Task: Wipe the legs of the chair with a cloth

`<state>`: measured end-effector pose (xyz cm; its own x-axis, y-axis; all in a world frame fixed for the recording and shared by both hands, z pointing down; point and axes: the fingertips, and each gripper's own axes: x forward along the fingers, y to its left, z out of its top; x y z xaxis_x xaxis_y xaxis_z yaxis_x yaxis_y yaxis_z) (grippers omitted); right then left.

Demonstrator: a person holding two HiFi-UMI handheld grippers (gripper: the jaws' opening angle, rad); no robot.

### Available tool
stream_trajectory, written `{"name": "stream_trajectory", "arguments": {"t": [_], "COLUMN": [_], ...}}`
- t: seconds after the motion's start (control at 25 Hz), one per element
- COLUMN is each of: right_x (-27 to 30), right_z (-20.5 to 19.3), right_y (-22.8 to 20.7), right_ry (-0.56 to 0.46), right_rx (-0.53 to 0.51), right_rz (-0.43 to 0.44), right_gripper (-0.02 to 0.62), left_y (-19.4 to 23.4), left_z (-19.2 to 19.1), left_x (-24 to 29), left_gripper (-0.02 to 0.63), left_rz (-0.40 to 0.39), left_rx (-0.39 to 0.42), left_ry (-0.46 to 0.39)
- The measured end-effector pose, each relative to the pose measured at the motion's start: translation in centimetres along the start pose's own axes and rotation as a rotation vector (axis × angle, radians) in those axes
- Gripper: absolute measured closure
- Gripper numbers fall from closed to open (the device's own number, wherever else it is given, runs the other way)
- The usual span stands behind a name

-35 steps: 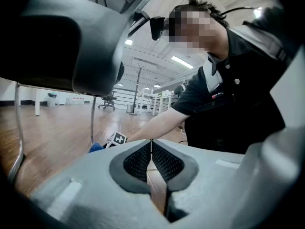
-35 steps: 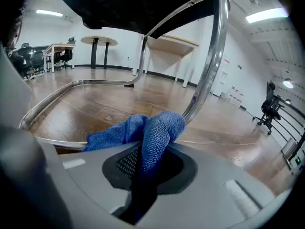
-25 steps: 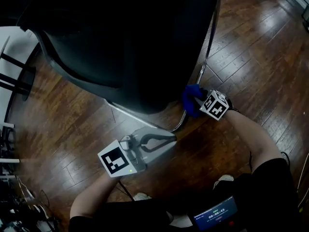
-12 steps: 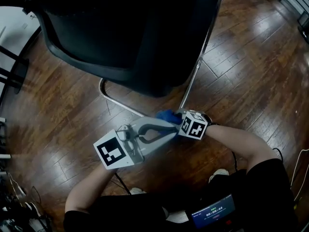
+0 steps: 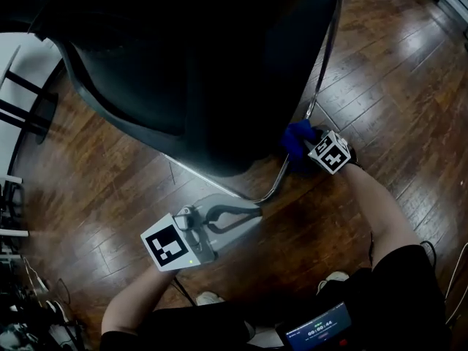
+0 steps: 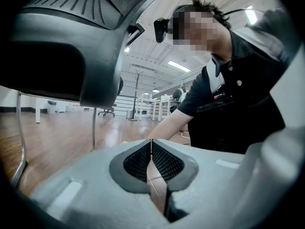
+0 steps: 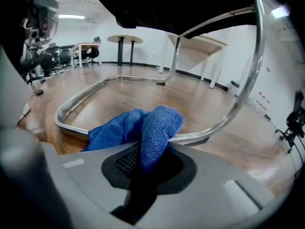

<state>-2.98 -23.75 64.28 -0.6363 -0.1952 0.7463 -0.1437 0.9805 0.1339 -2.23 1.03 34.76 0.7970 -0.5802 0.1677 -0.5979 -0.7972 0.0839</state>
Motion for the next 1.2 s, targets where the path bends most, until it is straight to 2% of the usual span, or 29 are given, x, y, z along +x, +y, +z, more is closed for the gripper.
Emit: {"name": "stream_trajectory", "arguments": {"t": [0.16, 0.24, 0.32, 0.4, 0.52, 0.64, 0.72, 0.96, 1.08, 1.2], "right_x": [0.5, 0.7, 0.8, 0.6, 0.1, -0.5, -1.2, -3.0, -3.1, -2.8], "right_z": [-0.6, -1.1, -1.0, -0.6, -0.2, 0.8, 0.8, 1.5, 2.3, 2.5], "right_y": [-6.5, -8.4, -8.7, -7.4, -2.5, 4.0, 8.6, 20.0, 22.8, 21.5], "right_ry": [0.059, 0.083, 0.075, 0.056, 0.054, 0.058, 0.062, 0.071, 0.076, 0.049], "right_rx": [0.055, 0.124, 0.187, 0.183, 0.125, 0.037, 0.02, -0.015, -0.093, -0.159], "right_rz": [-0.173, -0.234, -0.257, -0.245, -0.137, 0.02, 0.123, 0.318, 0.379, 0.368], "right_gripper": [0.537, 0.537, 0.541, 0.552, 0.552, 0.549, 0.545, 0.541, 0.541, 0.538], "left_y": [-0.5, -0.6, -0.4, -0.1, 0.2, 0.1, -0.5, -1.2, -1.1, -1.3], "left_z": [-0.5, -0.7, -1.0, -1.1, -0.6, 0.3, 0.9, 1.0, 1.5, 1.9], "left_x": [-0.3, -0.7, -1.2, -1.3, -1.3, -1.0, -0.5, -1.1, -1.2, -1.0], "left_gripper": [0.606, 0.606, 0.606, 0.605, 0.605, 0.606, 0.605, 0.606, 0.606, 0.606], "left_rz": [0.021, 0.039, 0.051, 0.049, 0.022, -0.02, -0.054, -0.081, -0.076, -0.069], "left_rx": [-0.007, -0.024, -0.028, -0.019, 0.001, 0.044, 0.067, 0.037, 0.044, 0.065], "left_ry": [0.05, 0.071, 0.091, 0.088, 0.053, 0.012, -0.028, -0.088, -0.103, -0.094]}}
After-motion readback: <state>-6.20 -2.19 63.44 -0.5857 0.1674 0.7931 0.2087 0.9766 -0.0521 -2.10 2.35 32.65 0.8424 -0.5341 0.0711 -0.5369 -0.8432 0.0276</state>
